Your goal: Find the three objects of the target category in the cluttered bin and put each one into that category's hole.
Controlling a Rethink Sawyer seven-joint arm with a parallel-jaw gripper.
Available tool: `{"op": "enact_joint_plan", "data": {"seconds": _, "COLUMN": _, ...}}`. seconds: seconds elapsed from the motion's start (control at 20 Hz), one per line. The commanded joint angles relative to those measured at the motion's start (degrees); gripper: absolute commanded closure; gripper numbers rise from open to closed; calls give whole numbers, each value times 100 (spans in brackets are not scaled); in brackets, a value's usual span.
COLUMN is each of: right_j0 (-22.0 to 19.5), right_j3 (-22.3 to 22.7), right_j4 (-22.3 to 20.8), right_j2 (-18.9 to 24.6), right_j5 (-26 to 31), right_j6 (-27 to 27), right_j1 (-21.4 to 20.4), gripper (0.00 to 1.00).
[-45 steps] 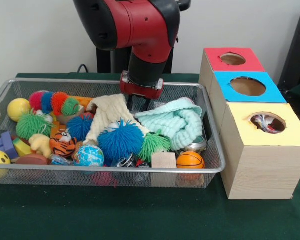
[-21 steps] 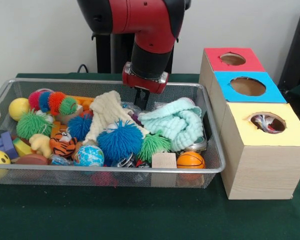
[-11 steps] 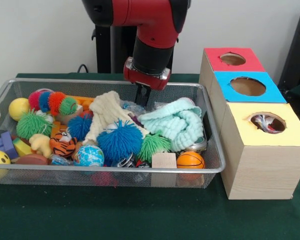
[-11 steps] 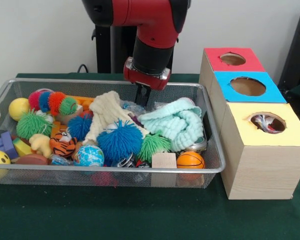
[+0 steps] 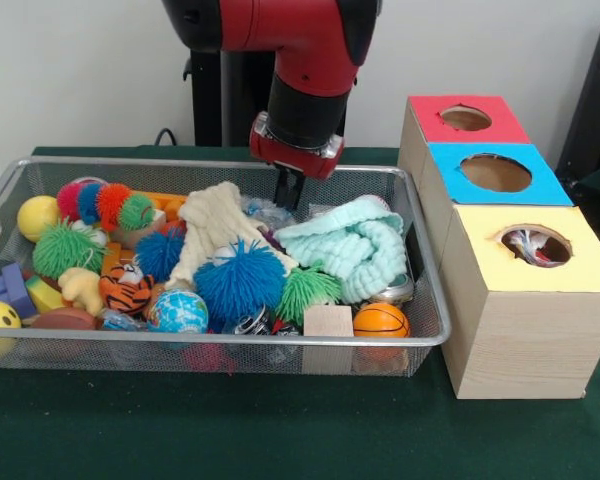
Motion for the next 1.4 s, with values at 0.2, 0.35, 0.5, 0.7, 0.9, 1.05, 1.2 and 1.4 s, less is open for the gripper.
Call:
{"op": "enact_joint_plan", "data": {"seconds": 0.2, "right_j0": -31, "right_j3": -315, "right_j4": 831, "right_j2": 122, "right_j5": 765, "right_j6": 96, "right_j1": -677, "gripper": 100}}
{"op": "enact_joint_plan", "data": {"seconds": 0.35, "right_j0": -24, "right_j3": -318, "right_j4": 1050, "right_j2": 112, "right_j5": 1097, "right_j6": 14, "right_j1": -905, "gripper": 100}}
{"op": "enact_joint_plan", "data": {"seconds": 0.5, "right_j0": 20, "right_j3": -428, "right_j4": 1215, "right_j2": 72, "right_j5": 1453, "right_j6": -16, "right_j1": -1037, "gripper": 100}}
{"op": "enact_joint_plan", "data": {"seconds": 0.7, "right_j0": 21, "right_j3": -360, "right_j4": 1406, "right_j2": 57, "right_j5": 1657, "right_j6": -8, "right_j1": -1283, "gripper": 100}}
{"op": "enact_joint_plan", "data": {"seconds": 0.9, "right_j0": 30, "right_j3": -265, "right_j4": 1514, "right_j2": 43, "right_j5": 1736, "right_j6": -12, "right_j1": -1419, "gripper": 100}}
{"op": "enact_joint_plan", "data": {"seconds": 1.05, "right_j0": 50, "right_j3": -140, "right_j4": 1543, "right_j2": 20, "right_j5": 1641, "right_j6": 34, "right_j1": -1481, "gripper": 100}}
{"op": "enact_joint_plan", "data": {"seconds": 1.2, "right_j0": 74, "right_j3": -124, "right_j4": 1429, "right_j2": -14, "right_j5": 1334, "right_j6": 96, "right_j1": -1275, "gripper": 100}}
{"op": "enact_joint_plan", "data": {"seconds": 1.4, "right_j0": 146, "right_j3": -458, "right_j4": 1162, "right_j2": -103, "right_j5": 1002, "right_j6": 236, "right_j1": -718, "gripper": 100}}
